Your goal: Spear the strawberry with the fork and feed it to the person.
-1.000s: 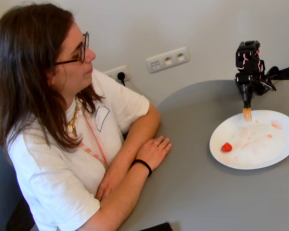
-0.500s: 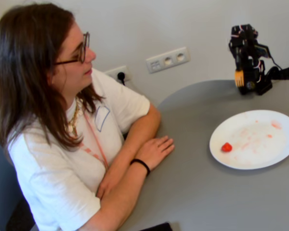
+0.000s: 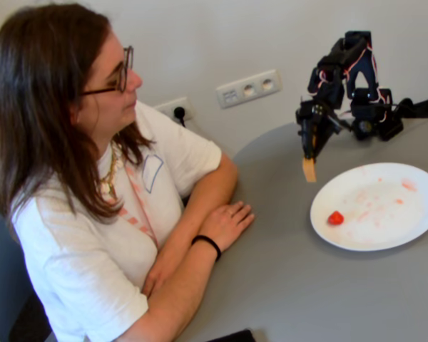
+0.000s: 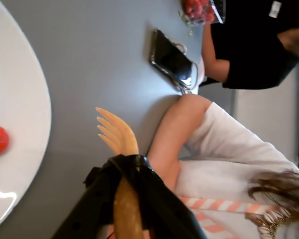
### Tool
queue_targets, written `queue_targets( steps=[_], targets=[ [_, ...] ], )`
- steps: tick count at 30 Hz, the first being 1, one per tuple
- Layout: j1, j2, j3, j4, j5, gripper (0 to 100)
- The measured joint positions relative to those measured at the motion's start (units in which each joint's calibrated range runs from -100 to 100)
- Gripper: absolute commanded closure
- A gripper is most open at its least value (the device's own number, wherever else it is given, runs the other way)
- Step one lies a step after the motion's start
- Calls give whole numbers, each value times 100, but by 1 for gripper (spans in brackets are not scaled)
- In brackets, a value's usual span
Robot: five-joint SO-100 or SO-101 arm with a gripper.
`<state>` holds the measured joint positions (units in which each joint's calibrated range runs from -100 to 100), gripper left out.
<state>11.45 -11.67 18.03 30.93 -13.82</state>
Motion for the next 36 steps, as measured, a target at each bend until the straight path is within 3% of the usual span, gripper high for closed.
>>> queue_targets(
  steps=[27, 36],
  targets=[
    [-226, 750, 2138, -446, 214, 99],
    [-226, 860, 2183, -420, 224, 99]
  ],
)
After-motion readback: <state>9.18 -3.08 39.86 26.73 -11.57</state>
